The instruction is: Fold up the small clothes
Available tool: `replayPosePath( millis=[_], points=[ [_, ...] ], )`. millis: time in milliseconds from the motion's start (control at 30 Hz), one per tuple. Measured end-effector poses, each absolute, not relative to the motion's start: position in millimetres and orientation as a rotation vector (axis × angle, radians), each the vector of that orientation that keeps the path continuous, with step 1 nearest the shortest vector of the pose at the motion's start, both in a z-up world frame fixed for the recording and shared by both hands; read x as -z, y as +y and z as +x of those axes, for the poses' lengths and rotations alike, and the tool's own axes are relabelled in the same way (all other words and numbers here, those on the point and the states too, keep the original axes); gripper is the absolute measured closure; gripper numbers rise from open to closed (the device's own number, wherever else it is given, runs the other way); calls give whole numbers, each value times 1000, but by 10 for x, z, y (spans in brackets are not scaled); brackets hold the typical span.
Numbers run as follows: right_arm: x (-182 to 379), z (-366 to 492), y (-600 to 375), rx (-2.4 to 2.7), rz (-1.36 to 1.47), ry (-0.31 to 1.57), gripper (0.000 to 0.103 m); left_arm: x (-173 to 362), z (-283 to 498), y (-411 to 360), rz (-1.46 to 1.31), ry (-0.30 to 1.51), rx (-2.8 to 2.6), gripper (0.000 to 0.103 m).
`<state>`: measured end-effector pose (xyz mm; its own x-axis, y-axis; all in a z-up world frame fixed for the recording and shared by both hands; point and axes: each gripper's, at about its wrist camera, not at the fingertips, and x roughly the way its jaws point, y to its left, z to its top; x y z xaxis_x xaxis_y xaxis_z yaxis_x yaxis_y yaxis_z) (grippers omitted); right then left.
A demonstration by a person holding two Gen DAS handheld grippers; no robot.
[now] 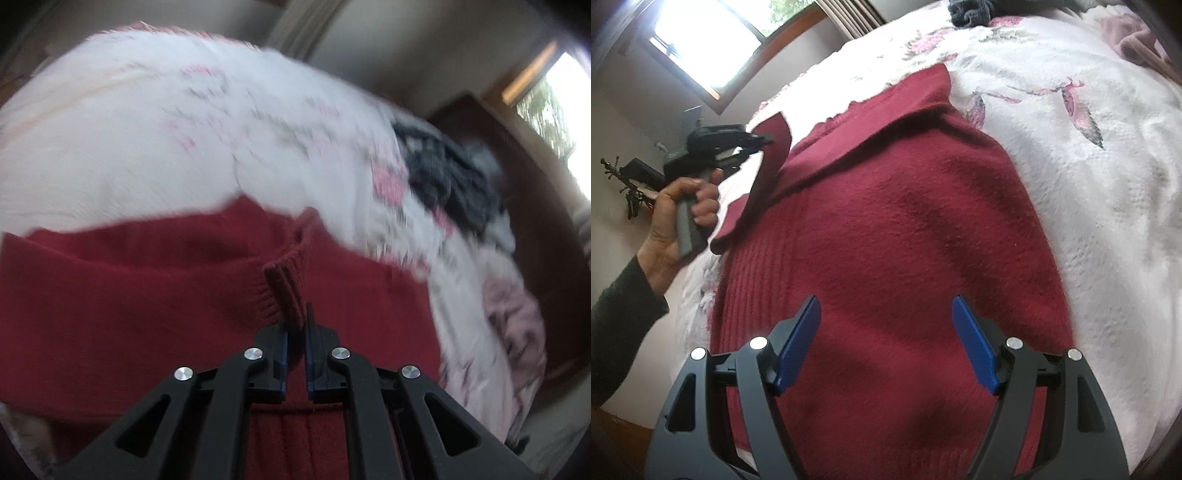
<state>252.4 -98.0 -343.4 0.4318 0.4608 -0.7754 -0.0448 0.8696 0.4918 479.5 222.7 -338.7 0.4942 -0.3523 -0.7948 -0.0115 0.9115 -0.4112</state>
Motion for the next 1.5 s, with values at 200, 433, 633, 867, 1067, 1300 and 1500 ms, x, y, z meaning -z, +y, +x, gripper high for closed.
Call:
replayPosePath(
  millis=[200, 433, 633, 867, 1067, 1300, 1500],
  points=[
    [3222, 2873, -935, -391, 443, 1077, 20, 3397, 4230, 2325, -402, 995, 210, 35],
    [3200, 4248, -555, -628, 776, 1195, 34, 3497, 3064, 2707, -464, 1037, 166, 32],
    [3768, 5230, -64, -605, 915, 1413, 46, 3724, 2445, 2875, -581, 1078, 115, 32],
    [4023, 5508, 242, -553, 860, 1510, 55, 3855, 2391, 2959, -660, 1086, 124, 32],
    [3819, 5608, 294, -552, 773, 1478, 98, 3905, 2372, 2984, -688, 1095, 127, 32],
    [2969, 5709, -75, -551, 687, 1293, 98, 3827, 2267, 3082, -698, 1110, 127, 32],
    [2567, 5712, -626, -504, 650, 1205, 98, 3646, 2237, 3278, -736, 1082, 123, 32]
  ],
)
